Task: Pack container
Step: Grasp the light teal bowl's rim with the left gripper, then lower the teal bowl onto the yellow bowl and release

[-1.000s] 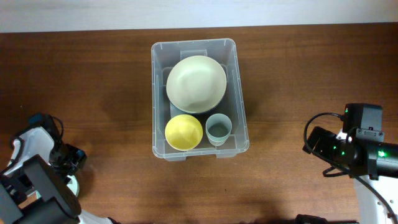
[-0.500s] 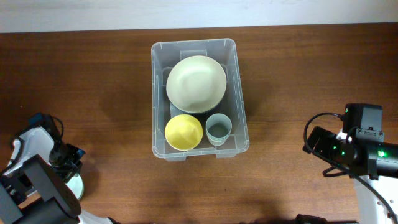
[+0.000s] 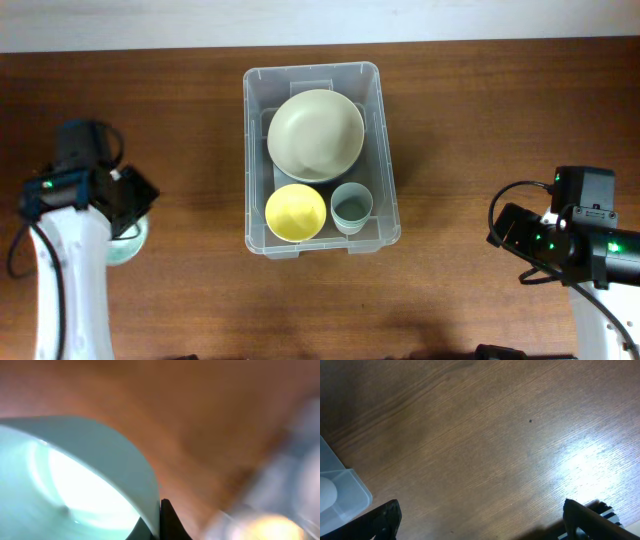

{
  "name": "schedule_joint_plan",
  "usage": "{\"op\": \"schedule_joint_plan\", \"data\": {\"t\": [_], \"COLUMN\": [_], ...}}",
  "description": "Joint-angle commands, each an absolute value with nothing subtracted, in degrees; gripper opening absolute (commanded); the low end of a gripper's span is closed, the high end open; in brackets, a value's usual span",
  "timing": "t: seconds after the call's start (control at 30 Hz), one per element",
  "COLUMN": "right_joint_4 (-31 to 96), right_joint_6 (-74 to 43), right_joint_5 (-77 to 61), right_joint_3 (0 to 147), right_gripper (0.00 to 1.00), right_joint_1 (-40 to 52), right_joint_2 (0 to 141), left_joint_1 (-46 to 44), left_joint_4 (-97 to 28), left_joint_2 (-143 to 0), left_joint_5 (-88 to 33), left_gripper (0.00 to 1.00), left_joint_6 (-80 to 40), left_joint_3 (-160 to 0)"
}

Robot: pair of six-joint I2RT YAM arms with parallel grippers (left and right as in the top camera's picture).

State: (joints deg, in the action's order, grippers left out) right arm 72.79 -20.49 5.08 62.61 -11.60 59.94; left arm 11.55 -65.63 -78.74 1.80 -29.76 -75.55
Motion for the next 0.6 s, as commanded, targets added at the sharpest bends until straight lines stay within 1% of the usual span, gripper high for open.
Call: {"op": "schedule_joint_plan", "data": {"t": [0.0,0.17,0.3,0.47,0.57], "right_joint_4": [72.5,72.5,72.5,72.5,72.5], "right_joint_6": [-19.9,-20.0,-20.0,-20.0,-20.0], "right_joint_5": [5.2,5.2,5.1,5.1,5.1], "right_joint_3": [62.5,62.5,62.5,62.5,62.5], "right_gripper": [0.99,0.99,0.99,0.99,0.99], "right_joint_1": [-12.1,-12.1,-12.1,-12.1,-12.1], "right_joint_2": [59.7,59.7,59.7,59.7,59.7], "left_joint_1": [1.7,-14.5,-24.8,-32.0,-33.8], "left_joint_4": [-67.0,-66.5,-64.9,-63.2,-63.1], "left_joint_2": [-75.3,-76.6,-81.4,-89.5,-94.0], "left_joint_5": [-0.7,1.8,3.0,2.9,2.9], "left_gripper": [0.01,0.01,0.01,0.01,0.01], "left_joint_6": [-28.8,-31.4,-31.6,-31.2,-31.0], "left_joint_3": [-80.8,-86.7,-89.4,-89.9,-89.9]}}
